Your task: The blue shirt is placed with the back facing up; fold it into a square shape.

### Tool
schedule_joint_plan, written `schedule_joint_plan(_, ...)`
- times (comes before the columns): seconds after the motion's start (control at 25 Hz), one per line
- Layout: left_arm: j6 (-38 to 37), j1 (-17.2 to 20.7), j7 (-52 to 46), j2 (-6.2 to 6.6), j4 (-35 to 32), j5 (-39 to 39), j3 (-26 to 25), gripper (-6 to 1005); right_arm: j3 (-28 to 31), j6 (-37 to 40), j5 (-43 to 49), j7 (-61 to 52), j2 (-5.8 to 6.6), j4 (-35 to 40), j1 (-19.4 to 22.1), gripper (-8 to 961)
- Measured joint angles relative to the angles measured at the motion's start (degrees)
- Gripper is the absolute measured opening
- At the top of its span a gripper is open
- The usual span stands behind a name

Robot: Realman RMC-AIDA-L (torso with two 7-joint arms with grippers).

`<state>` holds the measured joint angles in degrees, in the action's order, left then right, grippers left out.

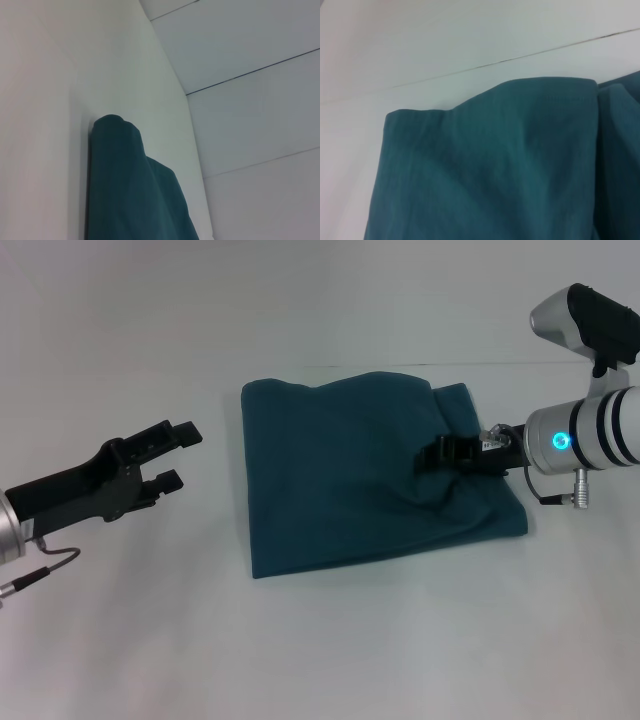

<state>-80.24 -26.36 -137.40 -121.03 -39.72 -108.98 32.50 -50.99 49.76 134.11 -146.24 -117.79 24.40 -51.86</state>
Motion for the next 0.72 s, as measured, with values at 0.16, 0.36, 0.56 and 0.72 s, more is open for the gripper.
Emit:
schedule_joint_plan(0.16,0.0,-0.1,0.0,0.00,0.0,0.0,-0.1,948,0.0,-0.2,0.0,0.0,-0.01,0.0,0.0,337)
schedule_joint_plan(0.36,0.0,-0.2,0.1,0.09,0.0,0.0,-0.3,948,0.5,0.0,-0.9,0.4,-0.05,0.7,0.1,111)
schedule_joint_plan(0.56,0.0,0.0,0.2,0.21,0.0,0.0,-1.1,948,0.6,3.9,-3.0,0.1,0.19,4.5,0.6,45)
schedule_joint_plan(0.72,-0.1,0.2,0.3,0.35,0.0,0.0,-1.9,949,0.6,7.7,-3.2,-1.1,0.29,8.4,0.8,45)
